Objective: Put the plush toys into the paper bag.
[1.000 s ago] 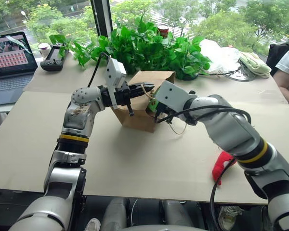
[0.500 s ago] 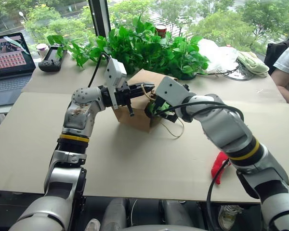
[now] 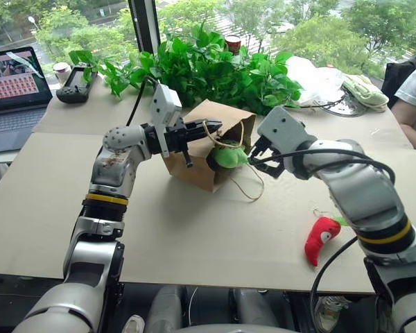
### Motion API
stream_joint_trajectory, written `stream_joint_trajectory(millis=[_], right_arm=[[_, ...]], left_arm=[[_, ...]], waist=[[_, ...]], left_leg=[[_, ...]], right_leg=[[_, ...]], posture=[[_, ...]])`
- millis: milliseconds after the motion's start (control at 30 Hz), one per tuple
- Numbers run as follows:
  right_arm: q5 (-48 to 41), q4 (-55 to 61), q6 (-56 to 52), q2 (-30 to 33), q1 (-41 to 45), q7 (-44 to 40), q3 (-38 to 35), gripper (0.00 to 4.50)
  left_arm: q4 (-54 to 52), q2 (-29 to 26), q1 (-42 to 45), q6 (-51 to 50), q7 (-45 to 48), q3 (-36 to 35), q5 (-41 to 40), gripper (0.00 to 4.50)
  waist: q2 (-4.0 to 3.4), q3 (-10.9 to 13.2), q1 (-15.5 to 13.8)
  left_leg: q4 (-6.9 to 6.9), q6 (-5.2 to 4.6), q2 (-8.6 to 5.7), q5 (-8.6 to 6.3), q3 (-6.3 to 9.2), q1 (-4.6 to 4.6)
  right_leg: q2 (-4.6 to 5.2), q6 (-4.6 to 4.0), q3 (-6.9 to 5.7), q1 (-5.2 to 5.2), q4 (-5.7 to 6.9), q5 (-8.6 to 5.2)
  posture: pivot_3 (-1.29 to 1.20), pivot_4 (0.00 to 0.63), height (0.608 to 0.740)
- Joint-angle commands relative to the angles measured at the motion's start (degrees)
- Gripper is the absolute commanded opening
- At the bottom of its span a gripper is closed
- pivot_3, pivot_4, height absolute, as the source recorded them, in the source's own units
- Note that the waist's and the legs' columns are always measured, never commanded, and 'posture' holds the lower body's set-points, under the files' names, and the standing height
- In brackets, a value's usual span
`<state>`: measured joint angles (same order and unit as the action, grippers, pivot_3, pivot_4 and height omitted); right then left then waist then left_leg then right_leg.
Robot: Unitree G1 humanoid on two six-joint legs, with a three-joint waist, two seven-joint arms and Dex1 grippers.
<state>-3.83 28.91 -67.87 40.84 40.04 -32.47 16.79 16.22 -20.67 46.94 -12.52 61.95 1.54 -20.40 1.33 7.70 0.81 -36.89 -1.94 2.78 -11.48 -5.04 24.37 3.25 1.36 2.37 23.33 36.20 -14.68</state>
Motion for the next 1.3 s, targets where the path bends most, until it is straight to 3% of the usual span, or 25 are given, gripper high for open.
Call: stream_joint_trajectory(millis=[33, 200, 333, 600, 667, 800, 933, 1300], right_arm=[[0.5, 0.4, -0.6, -0.4, -1.7, 2.1, -1.8, 4.46], [1.0, -3.0, 0.8, -4.7, -3.2, 5.4, -2.2, 4.46], [1.1, -7.9, 4.6, -9.5, -3.4, 8.0, -2.4, 3.42], [1.5, -14.8, 10.3, -18.4, 0.4, 10.8, -1.2, 0.55], [0.5, -14.1, 10.7, -21.1, 1.6, 11.2, -2.2, 0.02], [-1.4, -11.7, 10.6, -25.7, 3.6, 11.6, -4.7, 0.02], [-1.8, -10.8, 10.5, -26.5, 3.7, 11.8, -6.1, 0.02], [-4.6, -2.5, 5.0, -14.5, -1.9, 6.9, -12.0, 0.02]], left_arm=[[-1.5, 0.0, 0.7, 0.3, 0.2, -1.0, -1.5, 0.0], [-1.8, 0.1, 0.6, -0.1, 0.4, -1.1, -1.7, 0.0], [-2.3, 0.2, 0.5, -0.4, 0.5, -1.1, -2.1, 0.0], [-3.0, 0.3, 0.3, -0.8, 0.4, -0.7, -2.6, 0.0], [-3.1, 0.3, 0.3, -0.9, 0.4, -0.7, -2.7, 0.0], [-3.5, 0.2, 0.0, -1.2, 0.2, -0.6, -2.8, 0.0], [-3.8, 0.3, -0.1, -1.5, 0.1, -0.6, -2.9, 0.0], [-4.1, -0.1, -0.7, -1.4, 0.2, -0.6, -2.9, 0.0]], waist=[[0.0, 0.0, 0.0], [0.0, 0.0, 0.0], [0.0, 0.0, -0.1], [0.0, 0.0, 0.0], [0.0, 0.0, 0.1], [-0.01, 0.0, 0.0], [-0.01, 0.0, -0.4], [-0.01, 0.0, -0.2]], left_leg=[[0.0, 0.0, 0.0, 0.0, -0.01, 0.0], [-0.01, 0.0, -0.01, 0.0, -0.01, -0.01], [0.0, 0.0, -0.02, 0.0, -0.01, 0.02], [0.0, 0.0, -0.02, 0.0, -0.02, 0.01], [0.0, 0.0, -0.02, 0.0, 0.0, 0.01], [0.0, 0.0, 0.0, 0.0, 0.01, 0.01], [0.0, 0.0, -0.02, 0.0, 0.02, 0.02], [0.02, 0.0, -0.04, 0.0, 0.02, 0.02]], right_leg=[[0.01, 0.0, 0.0, -0.01, -0.01, 0.0], [0.0, 0.0, 0.02, 0.0, -0.01, 0.0], [0.01, 0.0, 0.01, 0.0, -0.03, 0.0], [0.01, 0.0, 0.01, 0.0, -0.01, 0.0], [0.0, 0.0, 0.0, 0.01, 0.02, 0.0], [-0.01, 0.0, 0.0, 0.01, 0.03, 0.0], [0.03, 0.0, -0.06, -0.04, 0.07, 0.0], [0.04, 0.01, -0.07, -0.05, -0.02, 0.01]], posture=[[0.0, 0.15, 0.74], [0.0, 0.15, 0.74], [0.0, 0.15, 0.74], [0.0, 0.15, 0.74], [0.0, 0.15, 0.74], [0.0, 0.15, 0.74], [0.0, 0.15, 0.74], [0.0, 0.15, 0.74]])
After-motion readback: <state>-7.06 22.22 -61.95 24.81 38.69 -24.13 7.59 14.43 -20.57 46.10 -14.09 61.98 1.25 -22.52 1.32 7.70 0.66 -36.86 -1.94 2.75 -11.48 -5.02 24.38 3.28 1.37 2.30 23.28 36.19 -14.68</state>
